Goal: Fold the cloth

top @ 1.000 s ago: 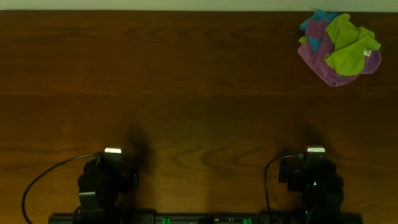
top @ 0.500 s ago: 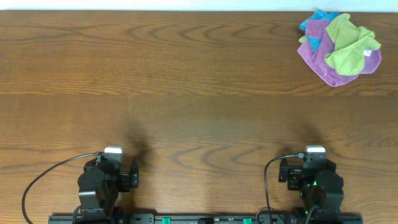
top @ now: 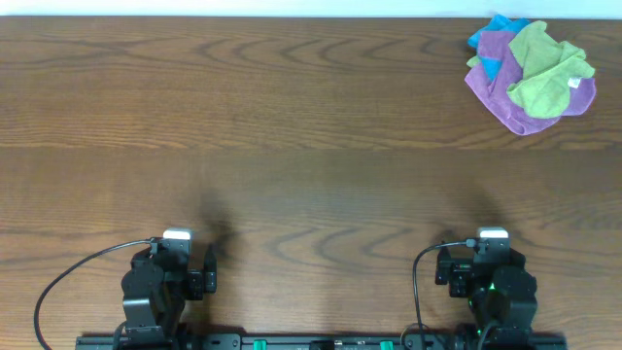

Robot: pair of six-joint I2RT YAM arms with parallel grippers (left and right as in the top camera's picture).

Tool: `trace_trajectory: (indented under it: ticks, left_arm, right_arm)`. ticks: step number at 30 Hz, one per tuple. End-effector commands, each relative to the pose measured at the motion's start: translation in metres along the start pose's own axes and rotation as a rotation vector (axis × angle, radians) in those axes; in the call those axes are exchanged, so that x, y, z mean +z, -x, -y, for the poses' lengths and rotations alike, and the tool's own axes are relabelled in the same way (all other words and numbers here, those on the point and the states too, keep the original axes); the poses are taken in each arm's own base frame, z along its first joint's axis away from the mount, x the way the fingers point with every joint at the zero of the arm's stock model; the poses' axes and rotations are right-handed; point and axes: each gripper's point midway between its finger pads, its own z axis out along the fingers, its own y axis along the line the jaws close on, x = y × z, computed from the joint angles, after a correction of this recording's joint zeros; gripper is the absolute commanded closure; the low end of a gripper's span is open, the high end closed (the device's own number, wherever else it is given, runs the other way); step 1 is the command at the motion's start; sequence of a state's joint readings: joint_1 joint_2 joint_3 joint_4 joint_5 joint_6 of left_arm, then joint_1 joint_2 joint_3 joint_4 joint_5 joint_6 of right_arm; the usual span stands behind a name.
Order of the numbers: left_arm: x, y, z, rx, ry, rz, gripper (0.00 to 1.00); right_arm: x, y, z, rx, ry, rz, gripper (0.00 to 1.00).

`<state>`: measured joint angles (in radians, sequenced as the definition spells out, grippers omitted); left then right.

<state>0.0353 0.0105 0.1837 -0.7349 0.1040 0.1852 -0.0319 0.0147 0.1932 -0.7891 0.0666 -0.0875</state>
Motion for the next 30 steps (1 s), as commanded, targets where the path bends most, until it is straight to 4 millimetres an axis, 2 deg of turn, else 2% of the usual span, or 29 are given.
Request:
trace_trajectory:
  ticks: [1,7,11,15,22,30]
  left_arm:
    - [0.004,-0.008,0.0,0.019,0.001,-0.02,0.05]
    - [0.004,-0.008,0.0,0.019,0.001,-0.02,0.05]
    - [0.004,-0.008,0.0,0.019,0.001,-0.02,0.05]
    - [0.004,-0.008,0.0,0.019,0.001,-0.02,0.05]
    - [0.004,-0.008,0.0,0.019,0.001,-0.02,0.05]
    - [0.004,-0.008,0.0,0.019,0.001,-0.02,0.05]
  right_arm:
    - [0.003,-0.004,0.0,0.01,0.0,-0.008,0.01]
    - [0.004,0.013,0.001,0.035,0.001,0.012,0.01]
    - [0.005,0.035,0.004,0.104,-0.004,0.018,0.01]
    - [0.004,0.059,0.015,0.206,-0.053,0.015,0.01]
    - [0.006,0.106,0.033,0.268,-0.126,-0.005,0.01]
    - [0.017,0.156,0.06,0.354,-0.196,-0.036,0.01]
